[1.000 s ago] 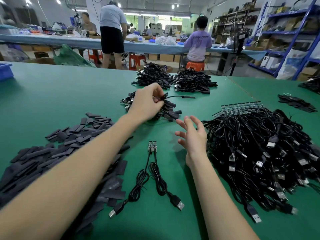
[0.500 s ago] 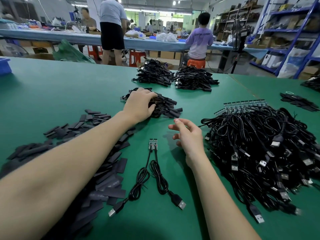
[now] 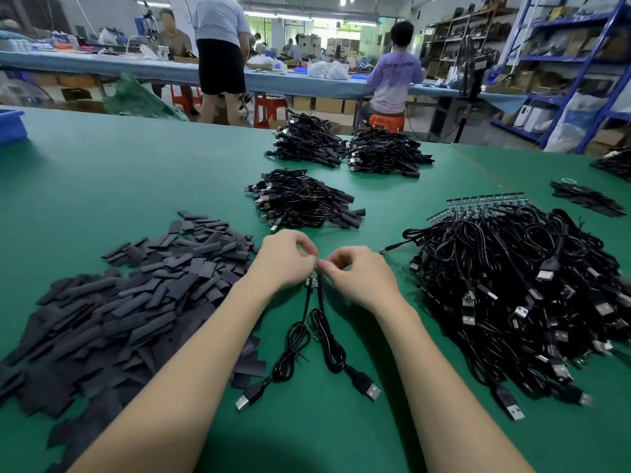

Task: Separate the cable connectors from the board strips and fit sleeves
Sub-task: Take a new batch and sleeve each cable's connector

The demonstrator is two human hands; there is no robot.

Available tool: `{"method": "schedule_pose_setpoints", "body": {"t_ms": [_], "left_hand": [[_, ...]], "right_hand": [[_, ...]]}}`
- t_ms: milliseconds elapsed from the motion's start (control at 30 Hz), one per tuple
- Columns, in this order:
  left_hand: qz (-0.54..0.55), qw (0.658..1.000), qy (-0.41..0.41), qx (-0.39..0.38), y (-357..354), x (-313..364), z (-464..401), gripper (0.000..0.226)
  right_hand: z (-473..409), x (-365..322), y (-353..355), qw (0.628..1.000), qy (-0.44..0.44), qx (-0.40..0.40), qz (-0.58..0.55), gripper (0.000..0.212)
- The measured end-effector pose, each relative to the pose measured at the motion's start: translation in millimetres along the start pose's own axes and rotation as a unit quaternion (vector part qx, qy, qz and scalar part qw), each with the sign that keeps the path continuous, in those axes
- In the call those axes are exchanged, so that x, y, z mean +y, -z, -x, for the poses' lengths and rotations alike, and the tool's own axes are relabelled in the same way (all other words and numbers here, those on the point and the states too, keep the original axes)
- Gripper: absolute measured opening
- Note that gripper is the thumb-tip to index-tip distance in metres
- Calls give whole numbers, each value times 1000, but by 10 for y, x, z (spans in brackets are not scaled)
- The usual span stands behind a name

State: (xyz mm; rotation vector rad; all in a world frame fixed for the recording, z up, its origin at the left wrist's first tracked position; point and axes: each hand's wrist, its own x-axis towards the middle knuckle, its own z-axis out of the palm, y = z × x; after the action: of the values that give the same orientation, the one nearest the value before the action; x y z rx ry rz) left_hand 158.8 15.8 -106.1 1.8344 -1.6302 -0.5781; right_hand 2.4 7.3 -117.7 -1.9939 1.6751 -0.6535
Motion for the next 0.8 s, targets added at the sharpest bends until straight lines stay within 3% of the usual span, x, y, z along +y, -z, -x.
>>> {"method": "schedule_pose_setpoints", "body": {"t_ms": [133,300,367,500,700,800], "left_hand": [[266,963,42,-25,48,4,3,8],[420,902,56,-77,33,22,46,5],[440,891,55,-99,13,31,55,11],[424,901,36,-91,1,55,56,16],[425,899,42,-99,9,79,50,24],[472,872,71,-107,9,90,59,14]], "right_hand": [[-25,27,56,979,-8,2,-203,23],[-6,-13,100,924,-30,4,-380,14],[7,-26,118,916,-57,-5,-397,14],[45,-36,148,902,-99,-47,-418,24],[38,-32,193,905,-81,-16,-417,15],[19,-12,165,891,-89,-31,-445,16]]}}
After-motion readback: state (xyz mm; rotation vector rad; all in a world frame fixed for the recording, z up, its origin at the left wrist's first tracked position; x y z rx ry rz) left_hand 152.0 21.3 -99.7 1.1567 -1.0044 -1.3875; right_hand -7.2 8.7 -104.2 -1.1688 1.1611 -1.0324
